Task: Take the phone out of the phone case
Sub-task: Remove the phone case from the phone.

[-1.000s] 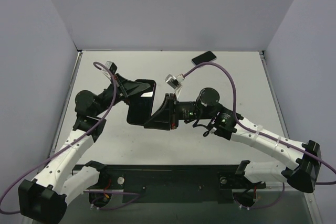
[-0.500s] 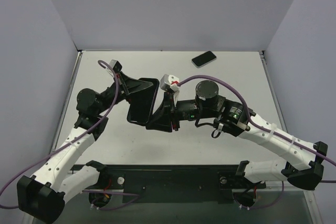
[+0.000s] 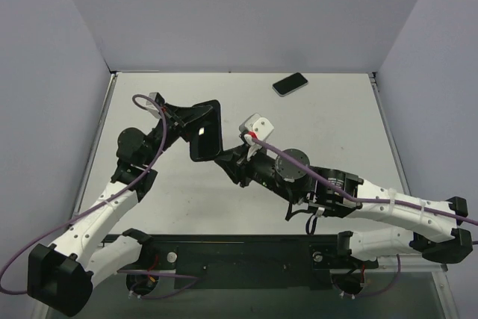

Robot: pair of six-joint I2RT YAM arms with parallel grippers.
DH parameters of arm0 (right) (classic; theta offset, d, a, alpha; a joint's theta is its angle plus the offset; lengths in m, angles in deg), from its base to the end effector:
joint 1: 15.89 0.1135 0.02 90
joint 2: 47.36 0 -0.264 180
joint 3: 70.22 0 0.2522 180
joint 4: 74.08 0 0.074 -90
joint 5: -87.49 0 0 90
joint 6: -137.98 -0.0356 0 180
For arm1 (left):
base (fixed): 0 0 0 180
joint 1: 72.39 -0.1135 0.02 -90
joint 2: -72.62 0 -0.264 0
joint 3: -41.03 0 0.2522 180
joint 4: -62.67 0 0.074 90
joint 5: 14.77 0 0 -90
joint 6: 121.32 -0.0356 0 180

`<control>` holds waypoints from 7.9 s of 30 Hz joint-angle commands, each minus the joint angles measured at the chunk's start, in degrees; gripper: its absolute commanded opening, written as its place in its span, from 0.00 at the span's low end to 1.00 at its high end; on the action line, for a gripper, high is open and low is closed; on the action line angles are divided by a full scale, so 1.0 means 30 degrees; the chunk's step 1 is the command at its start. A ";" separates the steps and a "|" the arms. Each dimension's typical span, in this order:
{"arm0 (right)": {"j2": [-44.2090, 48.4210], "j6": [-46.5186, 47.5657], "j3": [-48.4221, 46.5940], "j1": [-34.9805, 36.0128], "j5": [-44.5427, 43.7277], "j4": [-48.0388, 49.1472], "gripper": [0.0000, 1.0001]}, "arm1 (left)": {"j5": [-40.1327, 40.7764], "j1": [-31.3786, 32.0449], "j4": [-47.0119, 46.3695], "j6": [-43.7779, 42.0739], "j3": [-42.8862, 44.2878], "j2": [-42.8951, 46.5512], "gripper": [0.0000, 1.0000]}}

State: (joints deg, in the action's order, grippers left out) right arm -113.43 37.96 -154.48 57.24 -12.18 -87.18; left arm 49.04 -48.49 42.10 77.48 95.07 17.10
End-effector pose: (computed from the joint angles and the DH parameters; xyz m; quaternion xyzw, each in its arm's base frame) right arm 0.0815 0.2482 0.4432 -0.2990 0.6057 0.4453 0.5877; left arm 0.1973 -0.1046 0.3593 -0.2452 0.5414 -0.7795 0.1979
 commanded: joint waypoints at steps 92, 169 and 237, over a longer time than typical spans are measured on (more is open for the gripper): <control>-0.1241 -1.1131 0.3900 -0.2489 0.0997 0.8069 0.22 | 1.0783 0.2961 -0.6429 -0.1924 -0.4987 0.4328 0.00; -0.0037 -1.2068 0.2787 -0.6034 1.4853 0.7918 0.39 | 0.1935 -0.0057 0.1745 -0.7700 0.2397 0.2982 0.00; 0.5348 -1.1741 0.5245 -0.4070 0.4231 -0.0906 0.49 | 0.0177 -0.0145 0.2155 -0.6642 0.1693 0.1957 0.00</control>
State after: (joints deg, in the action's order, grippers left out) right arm -104.07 15.58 -141.32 46.28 -10.63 -97.84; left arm 47.60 -48.53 45.95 65.02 97.80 22.78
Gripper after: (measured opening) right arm 0.489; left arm 0.247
